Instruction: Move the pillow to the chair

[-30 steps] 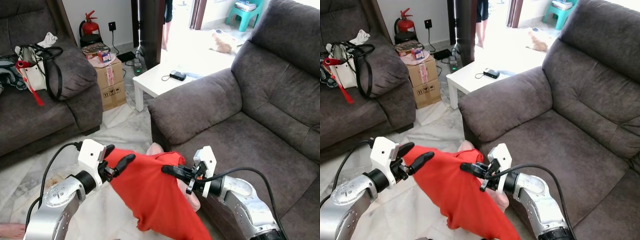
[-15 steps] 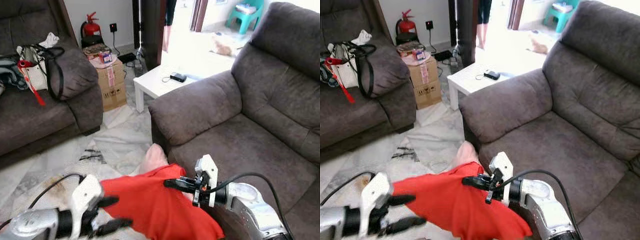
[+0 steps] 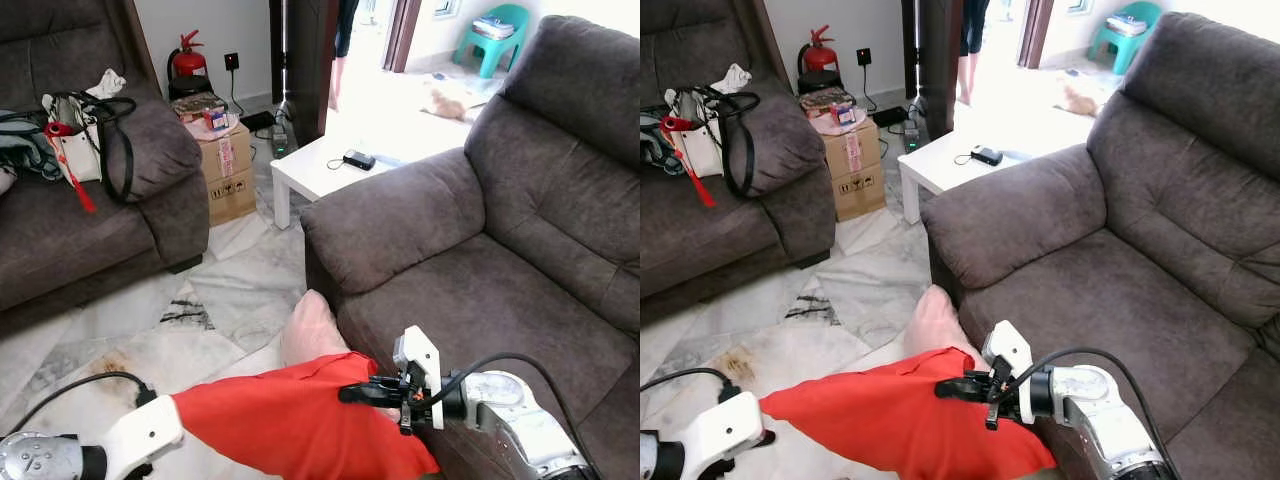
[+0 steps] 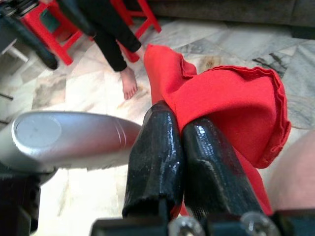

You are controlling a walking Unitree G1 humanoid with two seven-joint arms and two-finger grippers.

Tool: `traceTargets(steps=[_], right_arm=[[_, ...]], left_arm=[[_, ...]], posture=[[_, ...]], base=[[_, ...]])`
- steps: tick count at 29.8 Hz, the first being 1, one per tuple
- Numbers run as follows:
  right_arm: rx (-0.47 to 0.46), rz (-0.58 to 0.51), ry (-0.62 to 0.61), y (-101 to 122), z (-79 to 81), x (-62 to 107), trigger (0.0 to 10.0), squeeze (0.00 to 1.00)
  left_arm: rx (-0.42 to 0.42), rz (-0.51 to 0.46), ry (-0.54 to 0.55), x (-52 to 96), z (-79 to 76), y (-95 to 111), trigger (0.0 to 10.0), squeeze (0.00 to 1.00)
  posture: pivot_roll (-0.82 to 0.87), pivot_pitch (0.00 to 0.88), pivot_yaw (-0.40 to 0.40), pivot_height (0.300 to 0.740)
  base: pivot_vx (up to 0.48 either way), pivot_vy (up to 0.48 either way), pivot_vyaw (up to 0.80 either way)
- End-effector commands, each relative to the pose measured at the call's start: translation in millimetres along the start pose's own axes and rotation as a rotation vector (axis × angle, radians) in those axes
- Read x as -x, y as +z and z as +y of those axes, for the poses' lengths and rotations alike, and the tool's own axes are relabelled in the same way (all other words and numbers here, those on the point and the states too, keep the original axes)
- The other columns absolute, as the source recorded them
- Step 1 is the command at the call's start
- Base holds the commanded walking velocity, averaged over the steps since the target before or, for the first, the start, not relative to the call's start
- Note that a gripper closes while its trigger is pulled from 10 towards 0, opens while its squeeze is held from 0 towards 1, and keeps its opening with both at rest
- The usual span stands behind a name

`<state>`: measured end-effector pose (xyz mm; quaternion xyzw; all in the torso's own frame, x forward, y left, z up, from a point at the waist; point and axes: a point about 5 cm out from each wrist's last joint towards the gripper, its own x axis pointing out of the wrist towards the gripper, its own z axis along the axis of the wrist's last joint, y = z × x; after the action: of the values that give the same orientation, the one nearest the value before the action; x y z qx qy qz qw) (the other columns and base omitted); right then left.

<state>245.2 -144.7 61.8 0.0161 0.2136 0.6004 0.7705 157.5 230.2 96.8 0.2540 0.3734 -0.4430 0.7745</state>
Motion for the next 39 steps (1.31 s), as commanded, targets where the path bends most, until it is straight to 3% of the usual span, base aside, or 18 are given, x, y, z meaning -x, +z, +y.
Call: traceTargets(steps=[1, 5, 12, 16, 21, 27, 28, 34, 39], right_arm=[[0.091, -0.042, 0.049, 17.9, -0.4, -0.2, 10.0, 0.00], [0.108, 0.024, 0.107, 10.6, 3.6, 4.7, 10.0, 0.00], [0.135, 0.052, 0.183, 7.3, 9.2, 8.8, 10.0, 0.00], [0.137, 0.053, 0.182, 7.5, 8.1, 8.3, 10.0, 0.00], [0.137, 0.036, 0.189, 9.2, 9.5, 5.7, 10.0, 0.00], [0.142, 0.036, 0.200, 9.3, 9.9, 9.5, 10.0, 0.00], [0.147, 0.034, 0.208, 10.8, 10.3, 10.7, 10.0, 0.00], [0.153, -0.033, 0.252, 23.8, 13.4, 14.2, 10.0, 0.00], [0.176, 0.023, 0.292, 17.9, 15.8, 19.8, 10.0, 0.00]], left_arm=[[-0.010, 0.002, -0.004, -2.2, -2.2, -2.1, 10.0, 0.00], [-0.118, 0.154, -0.010, -3.2, -4.5, -25.4, 10.0, 0.00], [-0.169, 0.147, 0.033, -2.9, 2.9, -36.0, 10.0, 0.00], [-0.291, 0.195, 0.074, 0.7, 12.6, -39.6, 10.0, 0.00], [-0.405, 0.155, 0.194, -2.9, 26.8, -36.6, 10.0, 0.00], [-0.366, 0.067, 0.221, -9.6, 26.8, -36.8, 10.0, 0.00], [-0.330, 0.031, 0.213, -13.6, 24.7, -38.5, 10.0, 0.00], [-0.303, 0.002, 0.151, -25.7, 16.2, -48.6, 10.0, 0.00], [-0.279, -0.048, 0.120, -25.4, 14.3, -46.4, 10.0, 0.00]], posture=[[0.16, 0.094, -0.085, 0.740], [0.16, 0.094, -0.086, 0.740], [0.16, 0.095, -0.087, 0.740], [0.17, 0.095, -0.088, 0.740], [0.17, 0.095, -0.090, 0.740], [0.16, 0.096, -0.093, 0.740], [0.16, 0.097, -0.095, 0.740], [0.16, 0.098, -0.098, 0.740], [0.16, 0.103, -0.102, 0.740]], base=[[0.000, 0.000, 0.00], [0.000, 0.000, 0.00], [0.000, 0.000, 0.00], [0.000, 0.000, 0.00], [0.000, 0.000, 0.00], [0.000, 0.000, 0.00], [0.000, 0.000, 0.00], [0.000, 0.000, 0.00], [0.000, 0.000, 0.00]])
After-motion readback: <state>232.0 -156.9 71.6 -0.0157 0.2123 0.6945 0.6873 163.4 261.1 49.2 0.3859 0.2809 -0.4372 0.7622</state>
